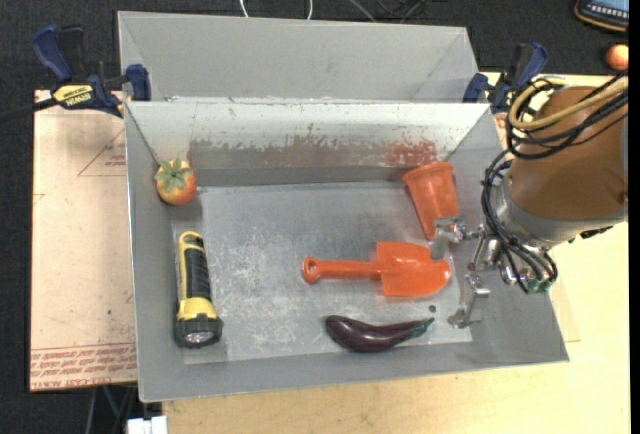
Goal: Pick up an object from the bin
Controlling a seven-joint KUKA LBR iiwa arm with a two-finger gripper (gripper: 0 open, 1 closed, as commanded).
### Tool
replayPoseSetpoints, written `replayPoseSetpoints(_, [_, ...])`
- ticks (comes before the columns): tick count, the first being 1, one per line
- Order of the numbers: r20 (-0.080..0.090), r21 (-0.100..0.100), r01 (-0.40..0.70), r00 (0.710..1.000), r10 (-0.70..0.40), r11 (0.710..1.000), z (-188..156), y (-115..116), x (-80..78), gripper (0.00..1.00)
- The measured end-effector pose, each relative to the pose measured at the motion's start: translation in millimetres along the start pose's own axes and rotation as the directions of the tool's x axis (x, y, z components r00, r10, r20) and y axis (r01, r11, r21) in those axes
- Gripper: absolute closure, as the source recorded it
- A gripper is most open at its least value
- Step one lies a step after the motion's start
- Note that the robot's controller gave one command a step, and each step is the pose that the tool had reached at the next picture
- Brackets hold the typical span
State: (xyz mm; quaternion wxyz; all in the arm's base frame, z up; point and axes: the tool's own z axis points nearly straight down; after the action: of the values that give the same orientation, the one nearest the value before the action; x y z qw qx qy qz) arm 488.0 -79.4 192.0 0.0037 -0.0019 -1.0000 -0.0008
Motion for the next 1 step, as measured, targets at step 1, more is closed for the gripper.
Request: replayPoseSetpoints(1, [0.008, 0.001, 0.004, 1.000, -0.004, 1.000, -3.9, 0.5, -2.0, 0.00])
